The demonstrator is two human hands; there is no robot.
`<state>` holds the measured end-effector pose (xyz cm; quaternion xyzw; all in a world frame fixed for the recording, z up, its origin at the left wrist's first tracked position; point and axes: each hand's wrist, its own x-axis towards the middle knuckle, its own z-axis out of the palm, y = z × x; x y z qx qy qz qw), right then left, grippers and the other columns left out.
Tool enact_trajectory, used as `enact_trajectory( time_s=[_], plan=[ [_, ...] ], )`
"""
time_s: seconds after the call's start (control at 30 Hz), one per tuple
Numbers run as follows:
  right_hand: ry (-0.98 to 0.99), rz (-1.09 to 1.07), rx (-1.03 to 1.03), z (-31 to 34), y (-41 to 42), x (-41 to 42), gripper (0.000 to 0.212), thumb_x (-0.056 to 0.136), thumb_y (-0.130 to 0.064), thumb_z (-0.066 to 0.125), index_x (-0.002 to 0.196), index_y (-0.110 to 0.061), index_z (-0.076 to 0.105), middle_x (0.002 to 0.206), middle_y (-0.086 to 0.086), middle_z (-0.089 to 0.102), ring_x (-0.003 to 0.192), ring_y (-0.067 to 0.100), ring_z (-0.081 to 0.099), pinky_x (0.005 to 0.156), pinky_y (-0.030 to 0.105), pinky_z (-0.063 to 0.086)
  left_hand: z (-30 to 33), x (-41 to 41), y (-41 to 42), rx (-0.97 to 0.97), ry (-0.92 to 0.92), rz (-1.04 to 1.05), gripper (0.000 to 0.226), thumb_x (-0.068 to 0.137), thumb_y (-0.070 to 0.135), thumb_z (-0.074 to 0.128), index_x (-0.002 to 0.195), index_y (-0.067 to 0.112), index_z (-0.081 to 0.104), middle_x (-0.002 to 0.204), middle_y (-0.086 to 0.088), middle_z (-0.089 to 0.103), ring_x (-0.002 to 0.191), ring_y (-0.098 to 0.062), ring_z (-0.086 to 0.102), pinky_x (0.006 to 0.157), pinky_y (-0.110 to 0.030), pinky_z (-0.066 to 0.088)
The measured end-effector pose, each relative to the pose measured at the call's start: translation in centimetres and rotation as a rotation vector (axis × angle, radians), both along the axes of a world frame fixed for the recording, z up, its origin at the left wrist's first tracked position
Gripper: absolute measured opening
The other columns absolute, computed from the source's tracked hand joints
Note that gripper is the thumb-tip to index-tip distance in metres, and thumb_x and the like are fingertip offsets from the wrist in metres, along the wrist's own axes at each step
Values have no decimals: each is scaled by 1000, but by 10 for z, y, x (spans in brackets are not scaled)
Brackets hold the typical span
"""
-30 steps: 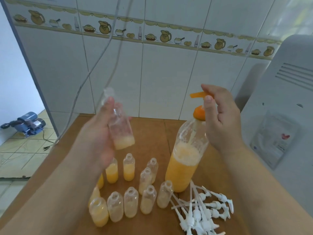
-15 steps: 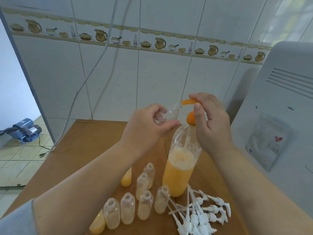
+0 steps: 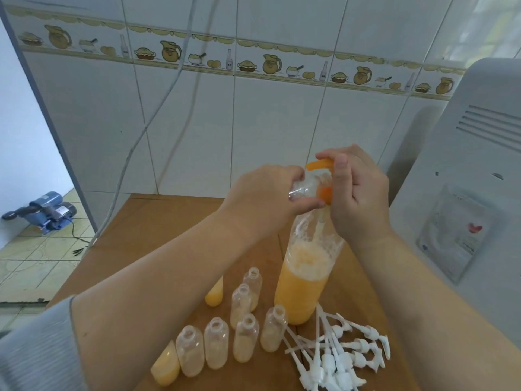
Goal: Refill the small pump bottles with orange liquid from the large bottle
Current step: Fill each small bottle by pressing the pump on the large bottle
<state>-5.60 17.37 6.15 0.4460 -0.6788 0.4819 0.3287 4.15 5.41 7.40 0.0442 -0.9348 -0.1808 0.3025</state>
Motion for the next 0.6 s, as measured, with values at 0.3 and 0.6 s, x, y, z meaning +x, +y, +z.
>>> enact_trajectory(
  time_s=[0.3, 0.6],
  plan=[
    [-39, -20, -38, -4, -1, -3, 48, 99, -29, 26, 98, -6, 68, 89, -7, 57, 90, 3, 52, 84, 16, 41, -14, 13, -12, 204, 151, -62, 64, 70, 68, 53, 106, 17, 63, 67, 16, 54, 58, 0, 49, 60, -20, 38],
    [-39, -28, -64, -6, -2, -1, 49, 98, -29, 26, 98, -6, 68, 92, -9, 57, 92, -1, 51, 89, 28, 45, -16, 13, -12, 299, 218, -47, 57, 72, 63, 59, 105, 17, 64, 63, 10, 56, 53, -4, 50, 55, -18, 40]
  ],
)
